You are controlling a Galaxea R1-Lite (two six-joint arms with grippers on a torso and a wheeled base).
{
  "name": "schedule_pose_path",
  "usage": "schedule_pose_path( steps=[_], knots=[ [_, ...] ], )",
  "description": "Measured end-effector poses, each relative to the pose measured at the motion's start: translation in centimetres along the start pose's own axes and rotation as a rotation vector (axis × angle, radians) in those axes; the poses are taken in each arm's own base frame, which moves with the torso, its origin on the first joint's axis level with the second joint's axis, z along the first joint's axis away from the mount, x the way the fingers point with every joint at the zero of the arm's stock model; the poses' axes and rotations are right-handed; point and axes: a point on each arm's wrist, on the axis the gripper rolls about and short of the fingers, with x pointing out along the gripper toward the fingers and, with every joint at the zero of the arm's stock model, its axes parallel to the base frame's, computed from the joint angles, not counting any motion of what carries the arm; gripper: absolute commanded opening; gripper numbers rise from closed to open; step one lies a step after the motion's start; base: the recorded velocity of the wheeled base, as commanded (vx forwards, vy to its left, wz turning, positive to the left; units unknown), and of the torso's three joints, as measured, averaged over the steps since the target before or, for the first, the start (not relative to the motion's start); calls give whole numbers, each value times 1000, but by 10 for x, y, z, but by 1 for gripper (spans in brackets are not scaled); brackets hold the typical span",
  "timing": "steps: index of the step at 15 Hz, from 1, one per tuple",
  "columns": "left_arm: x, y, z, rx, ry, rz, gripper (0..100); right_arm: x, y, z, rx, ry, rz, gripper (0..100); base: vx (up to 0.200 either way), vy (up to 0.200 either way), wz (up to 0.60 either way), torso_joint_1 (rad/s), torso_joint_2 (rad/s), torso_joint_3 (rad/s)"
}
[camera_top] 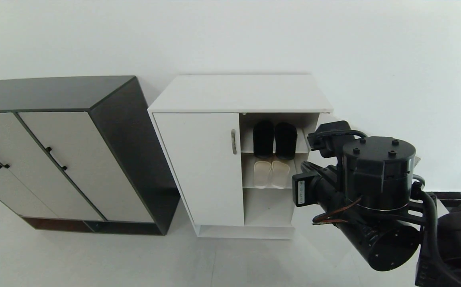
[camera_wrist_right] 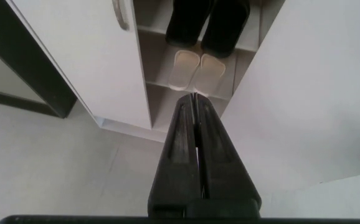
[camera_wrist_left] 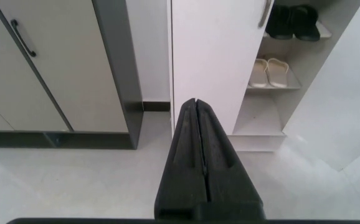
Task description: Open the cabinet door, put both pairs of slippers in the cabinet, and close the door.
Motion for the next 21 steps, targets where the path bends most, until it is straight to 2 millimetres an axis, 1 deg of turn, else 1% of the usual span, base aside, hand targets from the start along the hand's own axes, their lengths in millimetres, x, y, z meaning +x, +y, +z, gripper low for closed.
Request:
schedule_pose_path(
  steps=[4,7,9,17,21],
  knots=[
    [0,0,0,0,-1,0,0,2,-2,0,0,1,-11,0,0,0,0,234,-530,-298],
    [0,0,0,0,0,0,0,2,-3,-2,-5,7,-13,0,0,0,0,69,-137,-77],
    [0,0,0,0,0,0,0,2,-3,-3,-9,9,-14,0,0,0,0,0,0,0],
    [0,0,0,0,0,-1,0,2,-4,-5,-16,13,-16,0,0,0,-600,3,2,2],
    [0,0,0,0,0,0,0,10,-14,-3,-15,14,-55,0,0,0,0,-154,356,201]
  ],
)
